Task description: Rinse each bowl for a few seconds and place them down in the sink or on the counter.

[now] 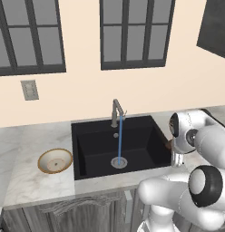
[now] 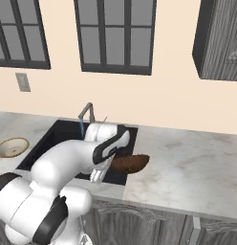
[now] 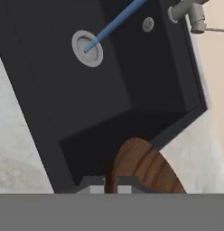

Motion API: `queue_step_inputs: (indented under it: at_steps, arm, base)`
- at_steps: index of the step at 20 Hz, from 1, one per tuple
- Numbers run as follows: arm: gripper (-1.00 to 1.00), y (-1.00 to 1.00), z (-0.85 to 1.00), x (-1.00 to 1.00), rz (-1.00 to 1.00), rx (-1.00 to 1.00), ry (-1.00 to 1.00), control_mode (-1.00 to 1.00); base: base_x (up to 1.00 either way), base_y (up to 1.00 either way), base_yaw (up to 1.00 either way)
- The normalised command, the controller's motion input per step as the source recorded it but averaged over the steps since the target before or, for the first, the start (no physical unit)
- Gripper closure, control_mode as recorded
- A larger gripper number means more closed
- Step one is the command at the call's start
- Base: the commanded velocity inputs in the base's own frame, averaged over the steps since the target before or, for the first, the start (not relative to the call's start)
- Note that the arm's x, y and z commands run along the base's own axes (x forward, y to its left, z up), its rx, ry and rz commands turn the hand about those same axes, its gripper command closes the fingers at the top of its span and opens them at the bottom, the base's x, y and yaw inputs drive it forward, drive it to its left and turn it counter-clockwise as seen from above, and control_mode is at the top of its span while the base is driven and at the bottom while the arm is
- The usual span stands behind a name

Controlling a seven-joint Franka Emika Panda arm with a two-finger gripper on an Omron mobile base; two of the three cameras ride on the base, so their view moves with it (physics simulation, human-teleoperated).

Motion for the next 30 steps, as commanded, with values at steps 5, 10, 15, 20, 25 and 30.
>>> queue_step_inputs:
  at_steps: [5, 10, 15, 20, 25, 30]
  arm:
    - [1.00, 0.34, 0.54, 0.22, 0.23, 0.18, 0.21, -1.00]
    - [1.00, 0.29, 0.49, 0.26, 0.23, 0.15, 0.23, -1.00]
    - [1.00, 0.33, 0.54, 0.08, 0.21, 0.11, 0.09, -1.00]
    - [1.00, 0.44, 0.39, 0.09, 0.23, 0.13, 0.04, -1.00]
    - [1.00, 0.48, 0.24, 0.17, 0.25, 0.14, 0.12, -1.00]
    - [1.00, 0.40, 0.25, 0.25, 0.25, 0.15, 0.10, -1.00]
  base:
    - [0.00, 0.00, 0.00]
    - [0.00, 0.00, 0.00]
    - [0.00, 0.00, 0.00]
    - [0.00, 0.00, 0.00]
    - [0.00, 0.00, 0.00]
    - [0.00, 0.00, 0.00]
